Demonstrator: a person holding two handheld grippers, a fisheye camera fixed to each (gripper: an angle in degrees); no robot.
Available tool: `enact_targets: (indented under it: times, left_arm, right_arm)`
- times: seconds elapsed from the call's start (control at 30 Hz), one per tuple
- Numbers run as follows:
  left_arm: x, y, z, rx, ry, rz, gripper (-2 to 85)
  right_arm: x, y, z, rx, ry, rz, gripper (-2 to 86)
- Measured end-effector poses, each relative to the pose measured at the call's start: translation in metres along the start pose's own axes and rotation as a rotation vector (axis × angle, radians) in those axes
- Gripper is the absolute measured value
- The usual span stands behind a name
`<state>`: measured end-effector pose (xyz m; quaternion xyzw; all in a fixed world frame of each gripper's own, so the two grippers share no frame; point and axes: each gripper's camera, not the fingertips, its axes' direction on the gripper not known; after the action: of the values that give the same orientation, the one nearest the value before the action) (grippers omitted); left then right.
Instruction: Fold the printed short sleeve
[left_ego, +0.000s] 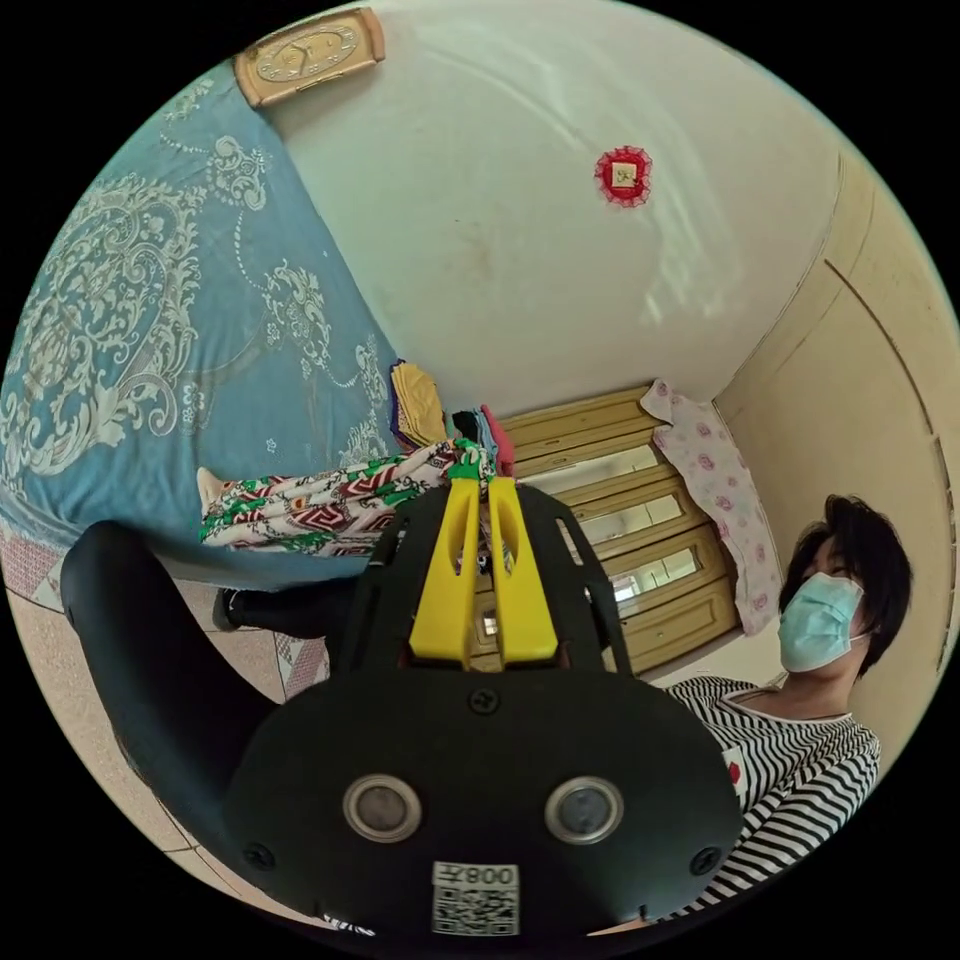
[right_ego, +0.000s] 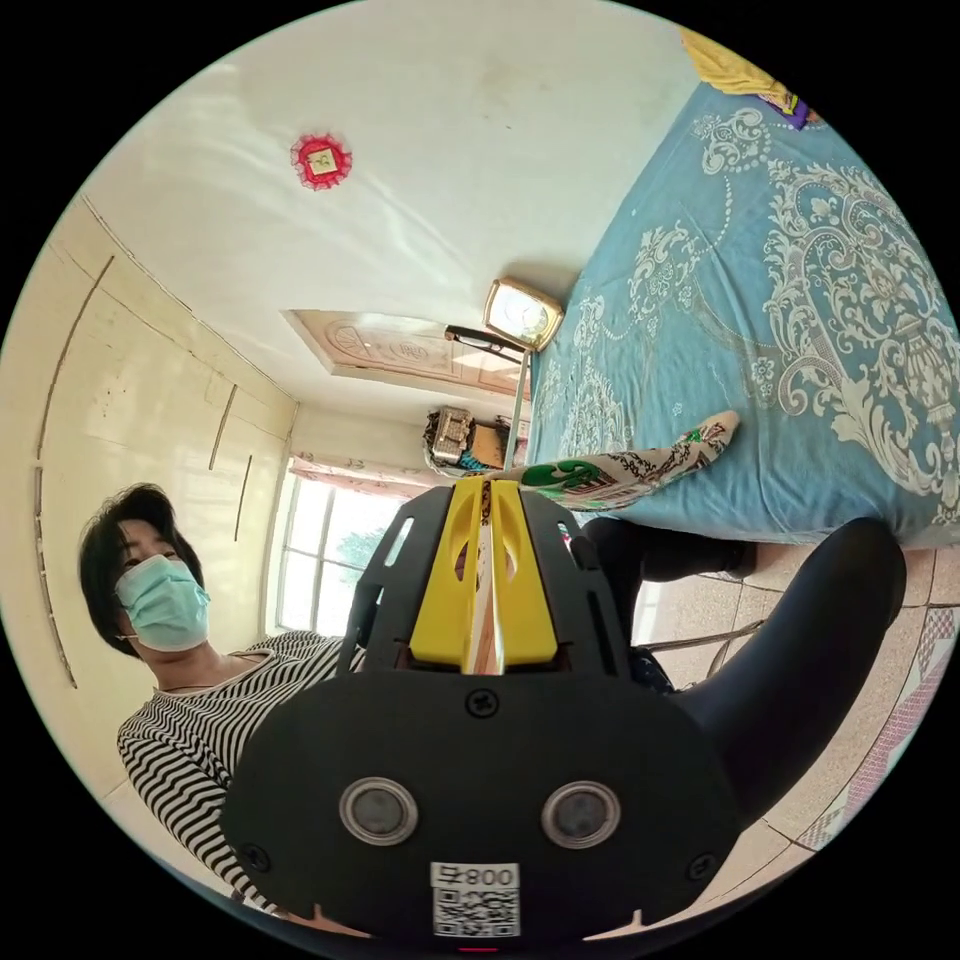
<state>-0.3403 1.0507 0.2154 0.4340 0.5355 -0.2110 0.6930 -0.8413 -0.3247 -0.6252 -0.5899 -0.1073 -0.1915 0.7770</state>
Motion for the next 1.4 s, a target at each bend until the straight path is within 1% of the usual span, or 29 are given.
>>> enact_targets:
  times: [0.43, 0.6, 0.73, 0.83, 0.97, 1.03, 1.1, 1.23, 1.3, 1.33, 1.4]
  left_arm:
    - [0.104, -0.047, 0.138, -0.179, 0.078, 0.053, 1.7]
    - [0.134, -0.077, 0.219, -0.268, 0.047, 0.041, 1.8]
    - [0.146, -0.105, 0.287, -0.318, 0.009, 0.017, 1.8]
    - [0.161, -0.139, 0.353, -0.341, -0.011, 0.014, 1.8]
    - [0.21, -0.211, 0.458, -0.324, 0.004, 0.085, 1.7]
    - [0.243, -0.243, 0.505, -0.305, 0.028, 0.145, 1.7]
    - [0.293, -0.281, 0.568, -0.28, 0.069, 0.225, 1.6]
    - [0.367, -0.316, 0.661, -0.279, 0.111, 0.357, 1.7]
    - [0.399, -0.32, 0.723, -0.322, 0.115, 0.42, 1.7]
    - [0.404, -0.319, 0.738, -0.337, 0.116, 0.427, 1.7]
    - [0.408, -0.307, 0.801, -0.404, 0.116, 0.417, 1.7]
  right_arm:
    - [-0.02, 0.078, -0.172, 0.171, -0.031, -0.094, 0.9]
    - [-0.003, 0.089, -0.239, 0.225, -0.018, -0.08, 0.9]
    - [0.019, 0.078, -0.288, 0.259, 0.003, -0.042, 0.9]
    - [0.036, 0.048, -0.332, 0.274, 0.022, -0.027, 0.9]
    - [0.039, -0.03, -0.397, 0.28, 0.058, -0.067, 0.8]
    - [0.027, -0.074, -0.428, 0.285, 0.082, -0.117, 0.8]
    - [-0.002, -0.129, -0.471, 0.3, 0.123, -0.196, 0.8]
    - [-0.057, -0.188, -0.537, 0.344, 0.204, -0.323, 0.9]
    - [-0.086, -0.205, -0.581, 0.386, 0.321, -0.372, 0.8]
    - [-0.091, -0.207, -0.591, 0.39, 0.356, -0.378, 0.8]
    - [-0.093, -0.208, -0.63, 0.4, 0.478, -0.363, 0.8]
